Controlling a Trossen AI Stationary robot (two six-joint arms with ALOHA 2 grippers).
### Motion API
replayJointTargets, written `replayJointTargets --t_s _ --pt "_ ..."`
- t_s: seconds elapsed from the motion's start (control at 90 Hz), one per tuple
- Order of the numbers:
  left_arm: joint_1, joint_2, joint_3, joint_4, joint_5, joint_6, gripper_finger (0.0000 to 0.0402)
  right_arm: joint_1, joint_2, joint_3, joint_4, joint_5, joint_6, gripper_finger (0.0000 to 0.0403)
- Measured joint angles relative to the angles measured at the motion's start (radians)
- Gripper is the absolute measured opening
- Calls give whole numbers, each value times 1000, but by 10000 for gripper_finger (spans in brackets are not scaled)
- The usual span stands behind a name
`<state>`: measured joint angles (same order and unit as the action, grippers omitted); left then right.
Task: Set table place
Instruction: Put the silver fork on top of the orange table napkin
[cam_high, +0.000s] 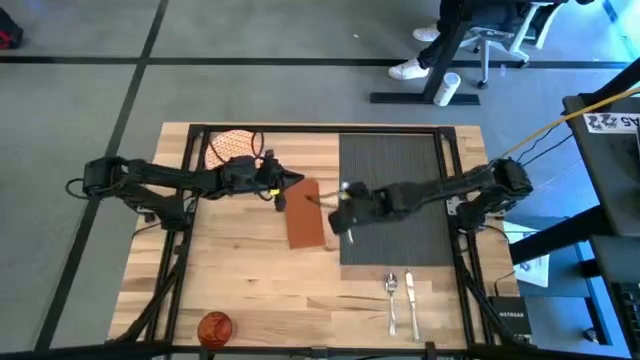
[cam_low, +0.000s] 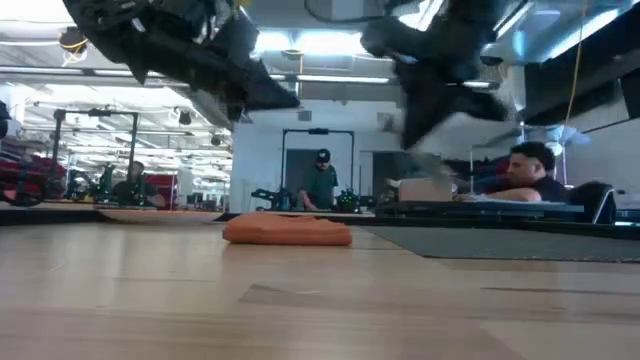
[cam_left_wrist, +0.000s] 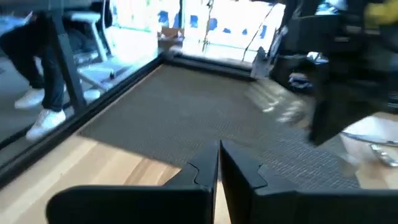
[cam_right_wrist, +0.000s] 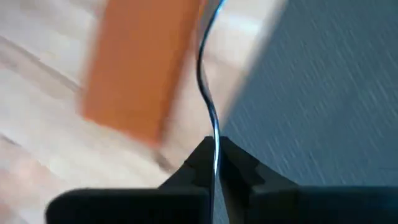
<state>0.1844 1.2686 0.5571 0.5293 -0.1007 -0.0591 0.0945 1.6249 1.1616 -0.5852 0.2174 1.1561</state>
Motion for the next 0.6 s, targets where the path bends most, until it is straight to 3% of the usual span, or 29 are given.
replayJointTargets --t_s 0.289,0.6 --pt "-87 -135 0 -45 -105 79 0 -114 42 1 186 -135 -210 0" --pt "-99 -172 -1 -103 -166 87 0 -169 187 13 230 -210 -106 0"
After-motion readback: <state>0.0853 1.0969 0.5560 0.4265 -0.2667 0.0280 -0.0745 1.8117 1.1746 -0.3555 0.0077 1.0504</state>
